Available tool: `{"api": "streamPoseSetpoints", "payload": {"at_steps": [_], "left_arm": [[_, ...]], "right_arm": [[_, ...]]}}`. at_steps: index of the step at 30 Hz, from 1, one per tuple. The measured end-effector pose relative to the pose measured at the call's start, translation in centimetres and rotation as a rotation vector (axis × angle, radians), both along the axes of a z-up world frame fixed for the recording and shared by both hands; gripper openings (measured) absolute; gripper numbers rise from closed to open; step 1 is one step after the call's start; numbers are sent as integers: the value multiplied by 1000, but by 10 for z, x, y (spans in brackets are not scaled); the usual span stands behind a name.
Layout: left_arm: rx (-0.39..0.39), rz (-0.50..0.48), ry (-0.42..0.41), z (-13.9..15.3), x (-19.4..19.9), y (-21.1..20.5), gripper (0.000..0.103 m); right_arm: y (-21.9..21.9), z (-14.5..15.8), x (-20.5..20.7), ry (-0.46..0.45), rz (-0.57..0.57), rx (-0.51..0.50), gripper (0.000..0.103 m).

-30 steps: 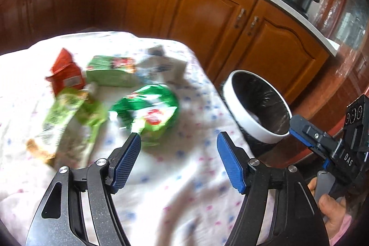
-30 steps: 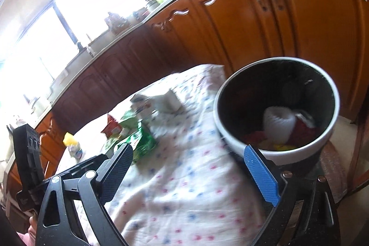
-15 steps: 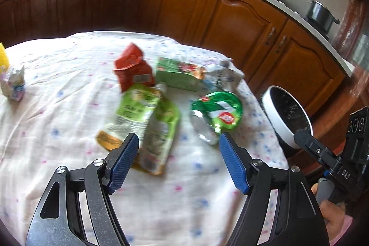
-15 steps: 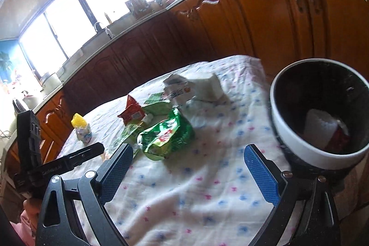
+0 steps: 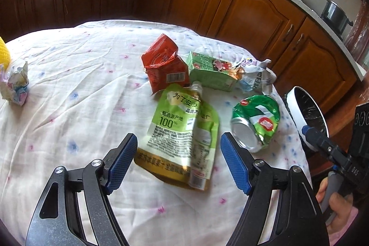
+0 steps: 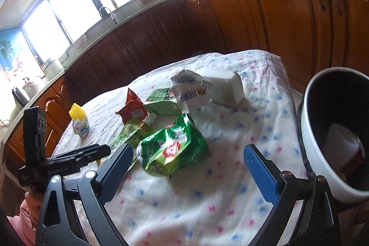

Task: Collect trash
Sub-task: 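Grasp the green juice pouch with the left tool while the right tool grasps the green can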

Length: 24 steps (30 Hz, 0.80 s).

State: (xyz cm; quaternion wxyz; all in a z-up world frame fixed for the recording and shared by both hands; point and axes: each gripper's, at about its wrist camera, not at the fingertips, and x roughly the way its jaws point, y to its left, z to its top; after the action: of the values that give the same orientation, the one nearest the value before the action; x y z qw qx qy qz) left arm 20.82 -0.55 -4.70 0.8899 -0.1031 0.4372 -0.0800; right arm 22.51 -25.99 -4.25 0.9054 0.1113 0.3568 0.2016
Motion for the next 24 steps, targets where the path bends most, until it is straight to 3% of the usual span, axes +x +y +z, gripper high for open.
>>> {"api": "streamPoseSetpoints", "payload": {"at_steps": [3, 6, 8, 10, 11, 15, 16, 18, 24], "left_arm": [[-2, -16, 15, -5, 7, 1, 77], [9, -34, 38, -12, 16, -1, 80], [12, -44, 53, -15, 21, -2, 80], [19, -65, 71, -20, 25, -6, 80], [21, -69, 77, -22, 26, -8, 80], [20, -85, 88, -30, 27, -13, 80], [29, -90, 79, -30, 26, -14, 74], [35, -102, 71, -31, 22, -17, 49], [28, -130, 52, -30, 8, -25, 43]], "right_arm": [[4, -1, 12, 0, 13, -5, 93], [12, -5, 25, 13, 36, -20, 79], [18, -11, 33, 34, 48, -38, 66], [21, -18, 39, 60, 53, -48, 38], [21, -21, 40, 70, 55, -50, 30], [15, -21, 30, 61, 66, -16, 24], [13, -20, 26, 58, 66, -6, 17], [10, -17, 20, 54, 65, 3, 17], [-4, -11, -4, 41, 57, 44, 17]]}}
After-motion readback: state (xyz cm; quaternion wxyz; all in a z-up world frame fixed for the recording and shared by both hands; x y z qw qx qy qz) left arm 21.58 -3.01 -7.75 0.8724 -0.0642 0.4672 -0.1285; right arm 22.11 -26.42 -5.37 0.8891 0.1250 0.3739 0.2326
